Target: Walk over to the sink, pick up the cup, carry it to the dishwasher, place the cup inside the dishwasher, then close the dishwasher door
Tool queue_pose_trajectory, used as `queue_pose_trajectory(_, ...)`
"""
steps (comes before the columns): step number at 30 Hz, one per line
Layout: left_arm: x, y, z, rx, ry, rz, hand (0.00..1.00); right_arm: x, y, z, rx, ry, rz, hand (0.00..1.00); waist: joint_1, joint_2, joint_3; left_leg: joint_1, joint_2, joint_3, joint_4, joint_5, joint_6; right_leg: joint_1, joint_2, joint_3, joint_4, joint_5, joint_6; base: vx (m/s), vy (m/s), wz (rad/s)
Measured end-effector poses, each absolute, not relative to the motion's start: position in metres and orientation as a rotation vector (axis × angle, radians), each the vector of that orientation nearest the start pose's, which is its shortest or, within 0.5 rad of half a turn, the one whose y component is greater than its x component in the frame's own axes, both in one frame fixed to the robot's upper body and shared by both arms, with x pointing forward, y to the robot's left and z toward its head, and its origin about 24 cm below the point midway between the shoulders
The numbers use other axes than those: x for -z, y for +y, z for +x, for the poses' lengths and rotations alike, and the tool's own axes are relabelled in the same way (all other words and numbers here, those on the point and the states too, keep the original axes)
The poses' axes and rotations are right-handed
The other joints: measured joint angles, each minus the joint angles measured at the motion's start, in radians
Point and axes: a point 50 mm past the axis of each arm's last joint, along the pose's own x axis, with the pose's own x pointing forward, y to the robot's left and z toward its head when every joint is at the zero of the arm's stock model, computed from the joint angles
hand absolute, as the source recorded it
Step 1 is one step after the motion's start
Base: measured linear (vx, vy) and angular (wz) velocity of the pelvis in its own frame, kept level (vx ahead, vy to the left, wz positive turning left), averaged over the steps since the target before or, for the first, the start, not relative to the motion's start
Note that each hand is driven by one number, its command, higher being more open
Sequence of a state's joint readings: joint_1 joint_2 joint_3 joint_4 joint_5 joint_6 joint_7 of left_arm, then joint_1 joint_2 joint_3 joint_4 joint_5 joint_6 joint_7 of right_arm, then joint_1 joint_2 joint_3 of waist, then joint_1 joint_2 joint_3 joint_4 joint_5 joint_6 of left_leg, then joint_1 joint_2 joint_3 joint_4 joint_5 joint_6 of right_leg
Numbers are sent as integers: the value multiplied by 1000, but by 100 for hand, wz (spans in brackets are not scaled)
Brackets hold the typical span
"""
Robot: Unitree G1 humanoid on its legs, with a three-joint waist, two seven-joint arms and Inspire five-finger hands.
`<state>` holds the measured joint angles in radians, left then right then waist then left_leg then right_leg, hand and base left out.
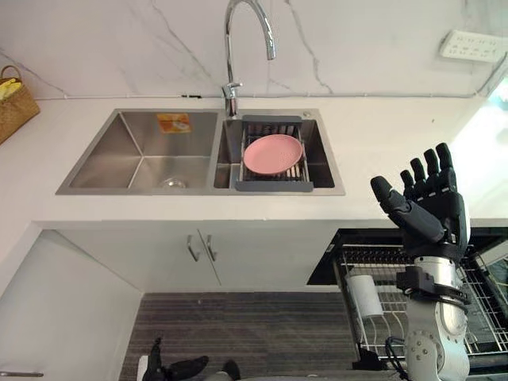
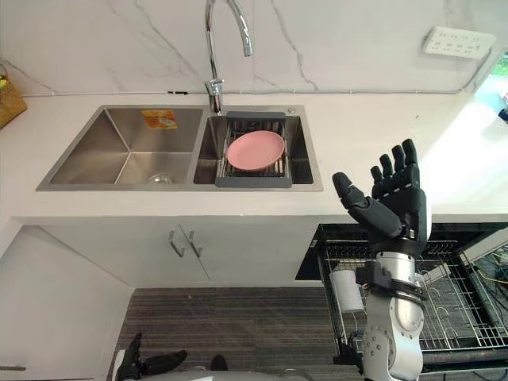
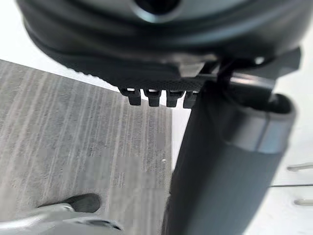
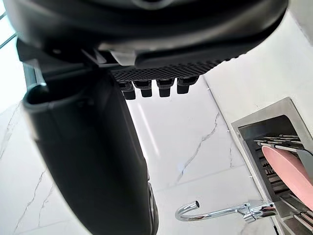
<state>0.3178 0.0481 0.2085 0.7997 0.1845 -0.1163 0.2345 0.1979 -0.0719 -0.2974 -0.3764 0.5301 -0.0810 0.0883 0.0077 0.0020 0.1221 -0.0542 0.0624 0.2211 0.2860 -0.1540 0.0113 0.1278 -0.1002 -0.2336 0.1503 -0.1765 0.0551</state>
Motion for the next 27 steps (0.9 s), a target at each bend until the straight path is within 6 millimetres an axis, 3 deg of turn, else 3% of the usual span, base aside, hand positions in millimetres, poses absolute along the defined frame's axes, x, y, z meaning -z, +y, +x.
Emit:
queue_pose_trajectory(3, 143, 222, 55, -429, 974, 251, 100, -103, -235, 195, 185, -364, 330, 100, 1, 2, -1, -63, 31, 28, 128, -26, -9, 8, 7, -6, -3, -3, -4, 5, 13, 7)
queue_pose_trajectory(4, 142, 222, 56, -434, 965, 248, 100, -106, -234, 196, 176, -376, 328, 100, 4, -7, 10, -84, 40, 43, 171, -48, -38, 19, 1, -8, -16, -1, -6, 11, 47, 5)
queue_pose_trajectory(5, 142, 222, 56, -431, 962, 245, 100, -108, -233, 198, 167, -387, 339, 100, 8, -6, 12, -93, 44, 46, 154, -55, -27, 33, -11, -6, -28, -7, -12, 14, 66, 1)
queue_pose_trajectory(7, 141, 220, 55, -444, 946, 235, 100, -112, -228, 202, 140, -411, 359, 100, 16, -7, 12, -127, 62, 44, 122, -48, -35, 47, -36, 11, -36, -18, 2, 53, 127, -22)
queue_pose_trajectory(9, 138, 218, 54, -462, 917, 230, 100, -115, -221, 205, 111, -419, 365, 100, 36, -5, 12, -154, 93, 38, 88, 2, -64, 59, -52, 43, -52, -24, 13, 170, 251, -48)
queue_pose_trajectory(10, 138, 216, 51, -468, 918, 232, 100, -115, -217, 206, 90, -417, 370, 100, 45, -2, 5, -138, 97, 65, 87, 60, -49, 75, -64, 73, -67, -29, 22, 305, 345, -59)
queue_pose_trajectory(12, 139, 218, 49, -467, 933, 241, 100, -118, -206, 207, 40, -423, 384, 100, 52, -19, -8, -137, 74, 113, 128, 9, -20, 80, -104, 106, -79, -24, 27, 326, 308, -50)
queue_pose_trajectory(13, 138, 218, 51, -471, 927, 241, 100, -123, -202, 206, 13, -442, 383, 100, 49, -19, -7, -150, 68, 128, 171, -22, -4, 80, -124, 124, -83, 9, 66, 300, 283, -22)
queue_pose_trajectory(14, 139, 219, 52, -472, 929, 243, 100, -124, -201, 206, 4, -449, 384, 100, 50, -22, -13, -144, 55, 139, 181, -43, 9, 84, -139, 128, -82, 29, 76, 282, 286, -14)
queue_pose_trajectory(17, 141, 222, 52, -459, 957, 251, 100, -124, -203, 206, 10, -453, 379, 100, 49, -32, -24, -108, 20, 143, 143, -68, 23, 83, -164, 126, -51, 76, 85, 228, 210, 4)
queue_pose_trajectory(18, 142, 225, 53, -455, 967, 259, 100, -124, -206, 205, 22, -455, 374, 100, 49, -35, -27, -91, 6, 138, 117, -71, 25, 66, -170, 124, -4, 85, 88, 197, 164, 20)
queue_pose_trajectory(22, 145, 229, 49, -448, 1003, 270, 100, -122, -217, 205, 80, -453, 363, 100, 32, -55, -42, 1, -43, 111, 0, -71, 43, -122, -214, 128, 423, 141, 89, 201, 128, 24)
queue_pose_trajectory(23, 145, 230, 49, -444, 1011, 274, 100, -119, -217, 208, 79, -441, 365, 100, 17, -53, -40, 34, -51, 94, -24, -73, 49, -193, -214, 137, 599, 128, 87, 311, 98, 35)
queue_pose_trajectory(24, 146, 229, 48, -437, 1017, 277, 100, -115, -218, 213, 80, -422, 373, 100, 6, -49, -38, 85, -50, 86, -52, -70, 47, -265, -197, 119, 731, 58, 59, 269, 64, 29)
queue_pose_trajectory(26, 146, 228, 47, -431, 1022, 281, 100, -110, -218, 216, 84, -405, 377, 100, 5, -47, -39, 114, -44, 87, -60, -69, 47, -302, -185, 85, 727, 18, 44, 199, 18, 14)
queue_pose_trajectory(27, 146, 229, 49, -435, 1017, 279, 100, -107, -217, 217, 80, -390, 372, 100, 2, -47, -39, 144, -38, 78, -76, -68, 45, -337, -166, 51, 648, -8, 30, 187, -26, 16)
